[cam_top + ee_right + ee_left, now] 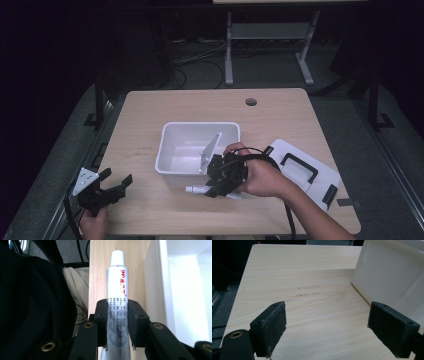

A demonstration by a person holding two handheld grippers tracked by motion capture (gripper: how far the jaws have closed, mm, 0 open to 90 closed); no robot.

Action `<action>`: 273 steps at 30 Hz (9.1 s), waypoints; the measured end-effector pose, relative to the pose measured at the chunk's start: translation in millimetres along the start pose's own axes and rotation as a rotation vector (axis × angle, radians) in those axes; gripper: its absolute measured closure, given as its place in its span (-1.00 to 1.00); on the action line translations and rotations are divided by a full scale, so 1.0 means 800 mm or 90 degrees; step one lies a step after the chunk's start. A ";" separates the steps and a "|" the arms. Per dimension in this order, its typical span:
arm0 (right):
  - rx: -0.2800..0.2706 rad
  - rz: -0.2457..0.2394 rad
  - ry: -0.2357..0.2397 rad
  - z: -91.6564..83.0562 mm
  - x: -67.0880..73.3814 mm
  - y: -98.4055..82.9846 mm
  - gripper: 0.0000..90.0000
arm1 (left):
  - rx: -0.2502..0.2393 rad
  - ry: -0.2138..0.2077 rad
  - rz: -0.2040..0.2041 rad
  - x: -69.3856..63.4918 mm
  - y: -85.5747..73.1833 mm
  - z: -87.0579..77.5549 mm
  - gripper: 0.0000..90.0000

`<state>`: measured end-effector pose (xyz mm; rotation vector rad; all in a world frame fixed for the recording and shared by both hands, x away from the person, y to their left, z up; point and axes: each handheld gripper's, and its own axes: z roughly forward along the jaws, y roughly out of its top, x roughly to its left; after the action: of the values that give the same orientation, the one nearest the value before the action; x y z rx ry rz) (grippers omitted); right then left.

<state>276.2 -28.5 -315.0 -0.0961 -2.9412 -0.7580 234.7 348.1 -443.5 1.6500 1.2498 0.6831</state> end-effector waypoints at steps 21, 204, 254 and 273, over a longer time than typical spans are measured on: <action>-0.002 0.000 -0.032 -0.026 -0.035 0.020 0.59 | 0.000 -0.001 0.002 0.000 0.000 0.001 -0.69; 0.008 0.169 -0.088 -0.062 -0.115 -0.056 -0.01 | 0.010 -0.001 0.008 -0.003 0.000 0.004 -0.69; -0.012 0.297 -0.139 -0.098 -0.110 -0.186 -0.02 | 0.011 0.001 0.012 -0.006 0.000 0.006 -0.69; -0.021 0.345 -0.141 -0.093 -0.109 -0.232 -0.01 | 0.014 0.001 0.019 -0.008 0.001 0.007 -0.69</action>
<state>352.8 -230.0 -349.2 -0.9890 -2.8674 -0.7395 237.6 340.1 -444.9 1.6887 1.2400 0.6915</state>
